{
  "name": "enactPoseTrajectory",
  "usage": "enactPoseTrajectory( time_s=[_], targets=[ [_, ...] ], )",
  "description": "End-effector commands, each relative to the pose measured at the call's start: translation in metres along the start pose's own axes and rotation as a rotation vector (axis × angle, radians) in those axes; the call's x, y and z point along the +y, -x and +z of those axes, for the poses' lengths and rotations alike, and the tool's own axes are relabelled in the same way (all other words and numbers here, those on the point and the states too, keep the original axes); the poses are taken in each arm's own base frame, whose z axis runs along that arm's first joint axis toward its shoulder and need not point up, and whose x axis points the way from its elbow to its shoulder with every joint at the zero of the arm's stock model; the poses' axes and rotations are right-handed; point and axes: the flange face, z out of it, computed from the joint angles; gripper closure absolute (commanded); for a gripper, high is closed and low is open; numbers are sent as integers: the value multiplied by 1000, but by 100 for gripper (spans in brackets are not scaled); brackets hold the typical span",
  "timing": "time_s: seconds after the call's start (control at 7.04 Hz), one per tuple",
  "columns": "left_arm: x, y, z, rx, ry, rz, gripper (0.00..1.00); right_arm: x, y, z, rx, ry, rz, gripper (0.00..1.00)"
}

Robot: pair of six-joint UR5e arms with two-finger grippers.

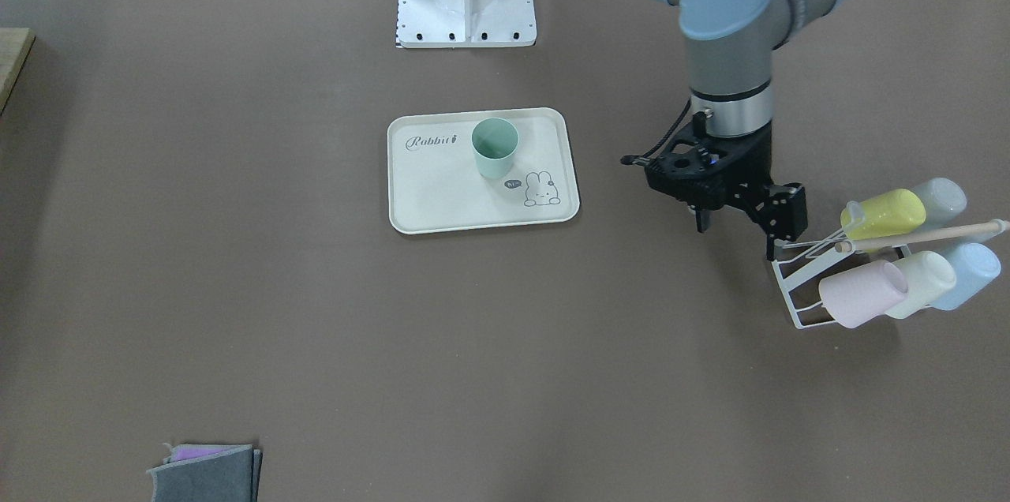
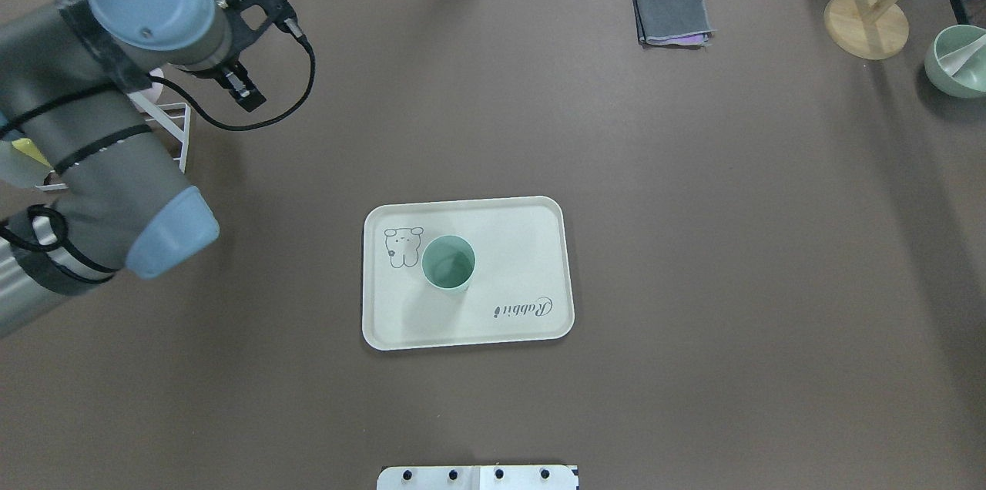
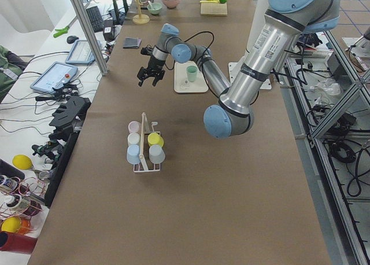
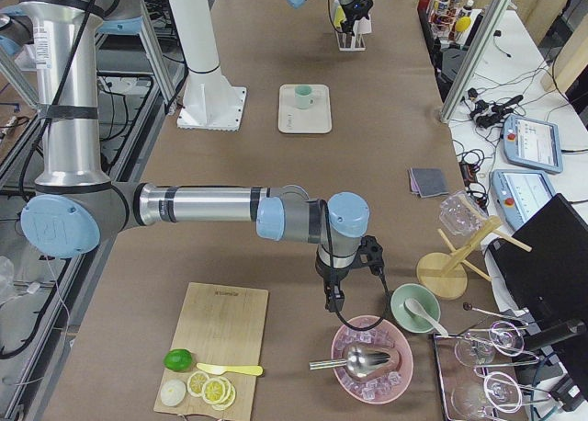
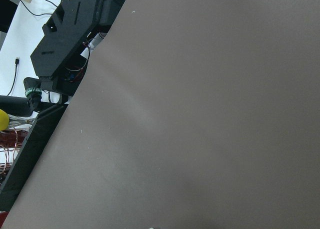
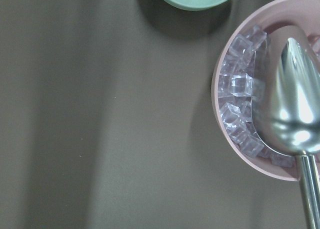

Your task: Pick up and place green cup on tray

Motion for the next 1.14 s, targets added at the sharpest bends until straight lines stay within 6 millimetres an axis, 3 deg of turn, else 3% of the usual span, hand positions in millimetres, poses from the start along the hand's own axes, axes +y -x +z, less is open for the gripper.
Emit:
enactPoseTrajectory(
  time_s=[0.0, 0.14, 0.28, 0.43, 0.71, 0.85, 0.99],
  targets=[
    [61, 105, -8, 152, 37, -174, 1, 3, 3, 0, -11, -4, -6, 0],
    [110, 165, -11, 240, 57, -308, 1, -2, 6, -5, -14, -13, -10, 0],
    [170, 208, -8, 323, 80, -435, 1, -1, 6, -5, -14, -13, -11, 0],
    [220, 239, -9, 355, 92, -538, 1, -2, 7, -5, -12, -13, -13, 0],
    [322, 246, 46, 373, 199, -546, 1, -1, 7, -4, -12, -11, -14, 0],
    [340, 257, 52, 371, 225, -585, 1, -1, 7, -4, -12, -11, -15, 0],
    [390, 272, 61, 365, 253, -664, 1, -1, 7, -4, -12, -11, -15, 0]
  ],
)
